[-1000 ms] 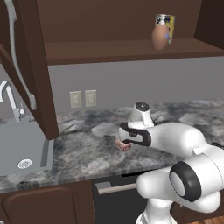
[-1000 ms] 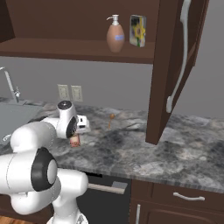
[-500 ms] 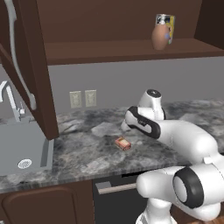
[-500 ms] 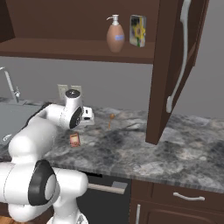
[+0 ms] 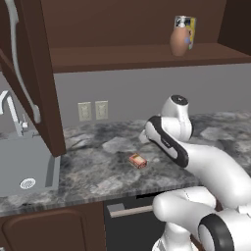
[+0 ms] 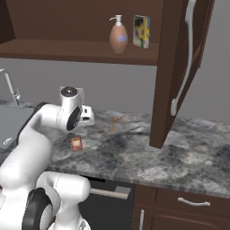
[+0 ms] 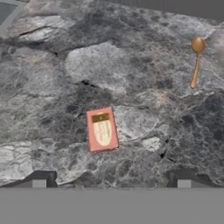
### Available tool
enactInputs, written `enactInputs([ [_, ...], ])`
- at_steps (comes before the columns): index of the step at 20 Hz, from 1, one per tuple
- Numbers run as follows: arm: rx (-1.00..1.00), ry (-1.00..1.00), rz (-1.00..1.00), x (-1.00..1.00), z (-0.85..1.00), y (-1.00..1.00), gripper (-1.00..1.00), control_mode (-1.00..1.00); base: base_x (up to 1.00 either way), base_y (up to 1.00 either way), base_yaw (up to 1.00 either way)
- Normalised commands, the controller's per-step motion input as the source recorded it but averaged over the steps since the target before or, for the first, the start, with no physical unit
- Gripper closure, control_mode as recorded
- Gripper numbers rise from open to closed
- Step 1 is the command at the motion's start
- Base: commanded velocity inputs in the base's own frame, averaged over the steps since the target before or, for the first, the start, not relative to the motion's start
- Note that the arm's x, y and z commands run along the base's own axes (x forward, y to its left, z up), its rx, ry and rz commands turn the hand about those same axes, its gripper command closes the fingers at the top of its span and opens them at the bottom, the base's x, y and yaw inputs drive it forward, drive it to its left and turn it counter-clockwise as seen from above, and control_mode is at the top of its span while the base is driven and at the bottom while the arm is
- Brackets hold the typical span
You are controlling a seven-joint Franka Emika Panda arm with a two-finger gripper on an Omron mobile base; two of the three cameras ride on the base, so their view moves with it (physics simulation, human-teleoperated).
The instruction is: Pick the bar soap and soap dispenser from the cabinet and place them on the counter.
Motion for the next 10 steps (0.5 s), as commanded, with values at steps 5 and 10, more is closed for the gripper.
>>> enactInputs([
  [5,0.0,-0.05,0.0,-0.33,0.44,-0.03,-1.0,-1.0,0.0,0.0,0.0],
  [10,-0.02,-0.03,0.0,-0.1,0.18,0.0,-1.0,-1.0,0.0,0.0,0.0],
])
